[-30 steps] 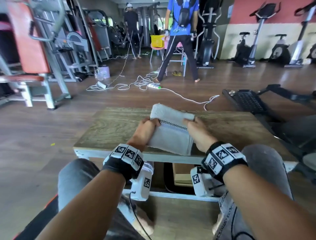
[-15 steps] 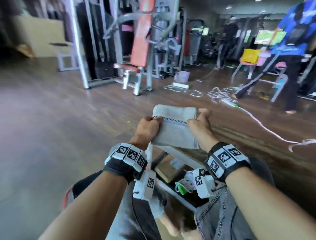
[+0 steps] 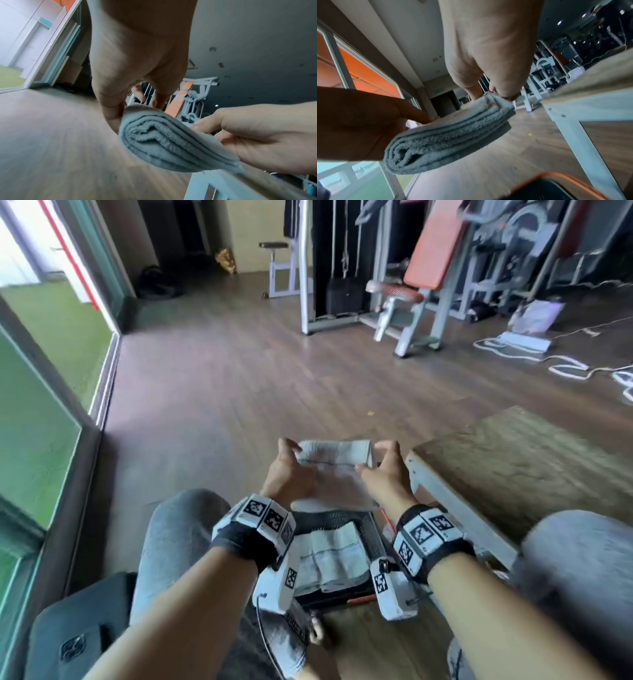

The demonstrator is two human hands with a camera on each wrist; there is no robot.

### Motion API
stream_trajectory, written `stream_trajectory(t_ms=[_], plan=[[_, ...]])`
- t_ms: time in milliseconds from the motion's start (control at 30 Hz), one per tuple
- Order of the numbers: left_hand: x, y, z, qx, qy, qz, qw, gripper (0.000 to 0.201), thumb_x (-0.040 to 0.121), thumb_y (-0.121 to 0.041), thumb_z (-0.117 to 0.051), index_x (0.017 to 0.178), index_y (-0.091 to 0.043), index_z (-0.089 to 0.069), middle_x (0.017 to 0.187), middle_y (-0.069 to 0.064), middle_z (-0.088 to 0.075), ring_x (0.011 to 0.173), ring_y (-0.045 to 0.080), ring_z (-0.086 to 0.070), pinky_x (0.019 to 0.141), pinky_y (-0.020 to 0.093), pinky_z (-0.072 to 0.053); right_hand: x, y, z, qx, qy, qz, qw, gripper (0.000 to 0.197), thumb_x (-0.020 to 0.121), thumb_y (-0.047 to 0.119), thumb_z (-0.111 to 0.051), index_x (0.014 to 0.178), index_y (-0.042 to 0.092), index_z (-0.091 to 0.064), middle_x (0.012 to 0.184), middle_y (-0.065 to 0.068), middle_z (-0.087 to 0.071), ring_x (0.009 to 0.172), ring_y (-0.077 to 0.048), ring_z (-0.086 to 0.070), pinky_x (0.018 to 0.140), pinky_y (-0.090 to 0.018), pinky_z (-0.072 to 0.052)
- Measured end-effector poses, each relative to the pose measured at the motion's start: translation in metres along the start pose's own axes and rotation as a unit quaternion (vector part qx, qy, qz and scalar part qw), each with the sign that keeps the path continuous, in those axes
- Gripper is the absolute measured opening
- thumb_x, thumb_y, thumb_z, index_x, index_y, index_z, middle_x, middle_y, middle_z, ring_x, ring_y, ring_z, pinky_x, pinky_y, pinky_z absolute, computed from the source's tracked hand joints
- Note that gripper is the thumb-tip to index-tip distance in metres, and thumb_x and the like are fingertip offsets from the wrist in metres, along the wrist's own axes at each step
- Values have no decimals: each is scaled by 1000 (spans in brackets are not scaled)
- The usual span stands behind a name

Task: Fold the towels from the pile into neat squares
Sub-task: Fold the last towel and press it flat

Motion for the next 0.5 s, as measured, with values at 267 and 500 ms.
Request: stream_trajectory(t_ms=[267,500], plan=[[28,136,-99,193,175,76,962,21,91,-15,-66,105,0,-71,74,2,-64,68,15,-61,47,15,-43,27,-136,-91,-114,119,-86,983,22,89,11,-64,107,23,-59,106,2,-58,89,-19,-57,60,-26,-40],[45,171,-153,322,247,70,911,33,101,-17,-51,133,-9,-54,127,2,-64,118,21,-60,95,33,-51,45,-206,-115,-156,199,-159,954,45,85,0,-49,123,17,-65,130,-8,-62,114,-27,-60,93,-30,-49]])
Point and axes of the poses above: each hand's wrist, its own x-axis towards the middle knuckle, its own z-axis out of the back of the hand, y = z × x, the point moved 9 cm from there along x, towards the middle knuckle
